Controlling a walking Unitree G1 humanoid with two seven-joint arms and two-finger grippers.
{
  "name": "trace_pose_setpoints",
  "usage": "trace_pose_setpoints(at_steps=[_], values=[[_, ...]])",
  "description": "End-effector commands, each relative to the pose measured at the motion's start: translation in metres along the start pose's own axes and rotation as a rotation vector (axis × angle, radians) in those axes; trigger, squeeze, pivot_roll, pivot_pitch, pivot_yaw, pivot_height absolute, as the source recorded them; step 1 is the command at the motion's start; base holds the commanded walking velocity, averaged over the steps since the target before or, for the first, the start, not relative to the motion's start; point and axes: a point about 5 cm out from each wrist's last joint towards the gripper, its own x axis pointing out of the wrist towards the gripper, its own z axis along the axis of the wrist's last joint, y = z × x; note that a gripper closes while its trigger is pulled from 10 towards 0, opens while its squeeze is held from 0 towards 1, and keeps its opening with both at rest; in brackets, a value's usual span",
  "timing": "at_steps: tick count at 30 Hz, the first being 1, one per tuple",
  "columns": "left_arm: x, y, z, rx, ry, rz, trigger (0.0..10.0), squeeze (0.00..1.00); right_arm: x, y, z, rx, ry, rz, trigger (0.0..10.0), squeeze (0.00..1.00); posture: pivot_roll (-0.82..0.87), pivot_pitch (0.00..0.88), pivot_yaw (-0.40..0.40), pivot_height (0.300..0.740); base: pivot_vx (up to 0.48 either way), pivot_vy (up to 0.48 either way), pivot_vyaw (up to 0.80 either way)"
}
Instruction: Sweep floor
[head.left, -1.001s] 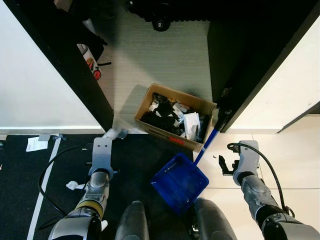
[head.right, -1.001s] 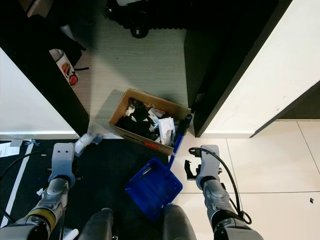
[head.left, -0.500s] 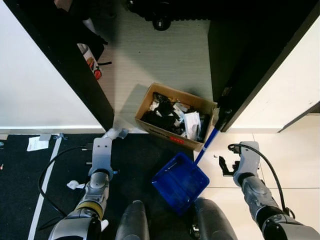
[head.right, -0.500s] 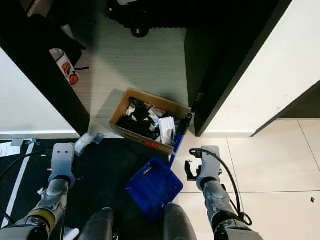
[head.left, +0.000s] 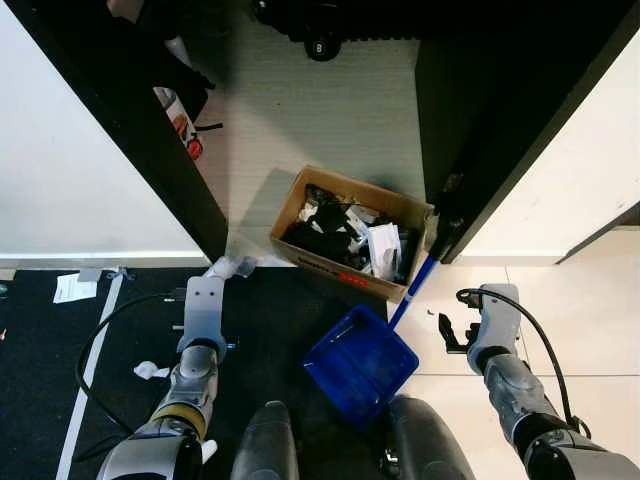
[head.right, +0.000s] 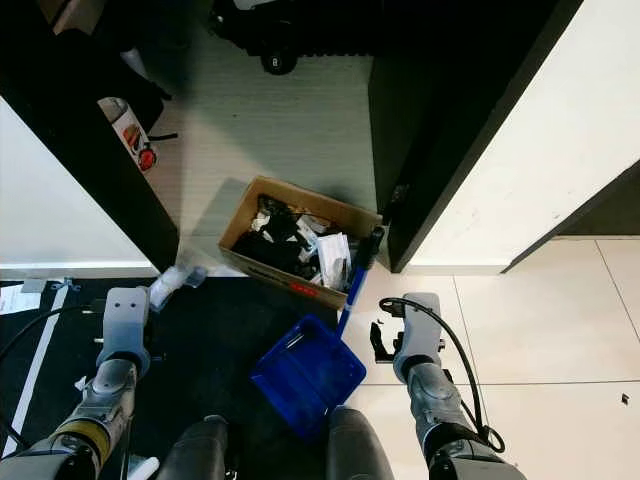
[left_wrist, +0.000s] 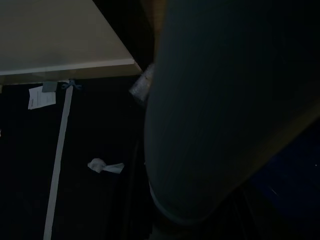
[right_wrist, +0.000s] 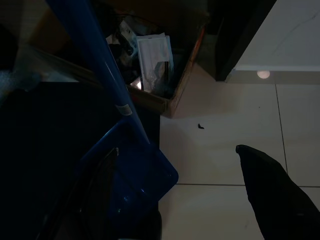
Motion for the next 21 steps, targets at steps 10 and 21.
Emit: trace_pose_setpoints(at_steps=[10, 21], values=[[-0.0055, -0.0055, -0.0141, -0.039, 0.044, -0.032, 10.0, 0.00, -0.0043, -0.0029, -0.0072, 0.004, 0.011, -0.013, 10.0, 0.00, -0.05, 0.141, 0.006, 0.740, 0.000, 0.000, 0.00], [-0.0059, -0.0059, -0.0146, -0.038, 0.044, -0.031, 10.0, 0.00, -0.0045, -0.0025, -0.0078, 0.003, 0.013, -0.012, 10.0, 0.00, -0.05, 0.124, 0.007, 0.740, 0.000, 0.000, 0.00]])
